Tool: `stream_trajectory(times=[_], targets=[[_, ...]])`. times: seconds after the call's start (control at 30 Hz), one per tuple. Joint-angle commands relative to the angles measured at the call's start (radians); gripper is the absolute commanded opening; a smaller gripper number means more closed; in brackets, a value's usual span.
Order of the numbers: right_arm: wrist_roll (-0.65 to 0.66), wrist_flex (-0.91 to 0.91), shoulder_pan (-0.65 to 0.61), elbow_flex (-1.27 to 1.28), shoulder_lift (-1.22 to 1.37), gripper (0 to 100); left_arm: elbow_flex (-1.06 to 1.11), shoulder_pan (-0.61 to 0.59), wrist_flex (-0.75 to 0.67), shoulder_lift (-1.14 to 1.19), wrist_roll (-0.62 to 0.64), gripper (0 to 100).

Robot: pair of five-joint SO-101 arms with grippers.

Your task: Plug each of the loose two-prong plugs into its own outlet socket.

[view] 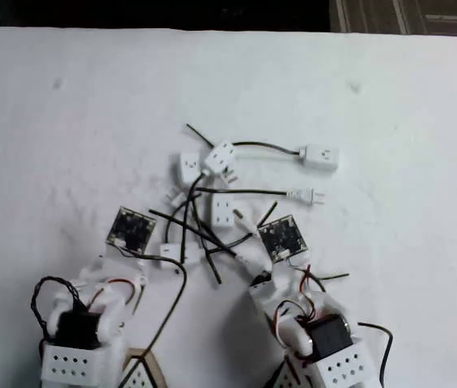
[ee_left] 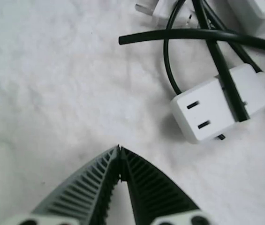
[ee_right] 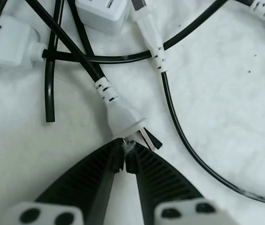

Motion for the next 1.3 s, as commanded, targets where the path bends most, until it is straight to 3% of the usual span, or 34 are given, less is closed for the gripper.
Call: stream_trajectory(times=[0.0,0.57,0.83,1.0,1.27], targets=[[-0.005,0.004,0.005,0.012,-0.002,1.9,-0.011,0.008,0.006,-0.007,-0.005,2],[-0.005,0.004,0.005,0.012,-0.002,1.9,-0.468,-0.033,0.015,-0.007,0.000,2],[-0.005,0.004,0.005,0.012,-0.002,1.9,-0.479,-0.045,0.011,-0.007,0.101,2],[-0.005,0.004,0.005,0.012,-0.002,2.0,-0.480,-0.102,-0.035,-0.007,0.109,2],[0.000,0.005,-0.035,0.006,-0.002,2.0,-0.483,-0.091,-0.077,-0.007,0.098,2]])
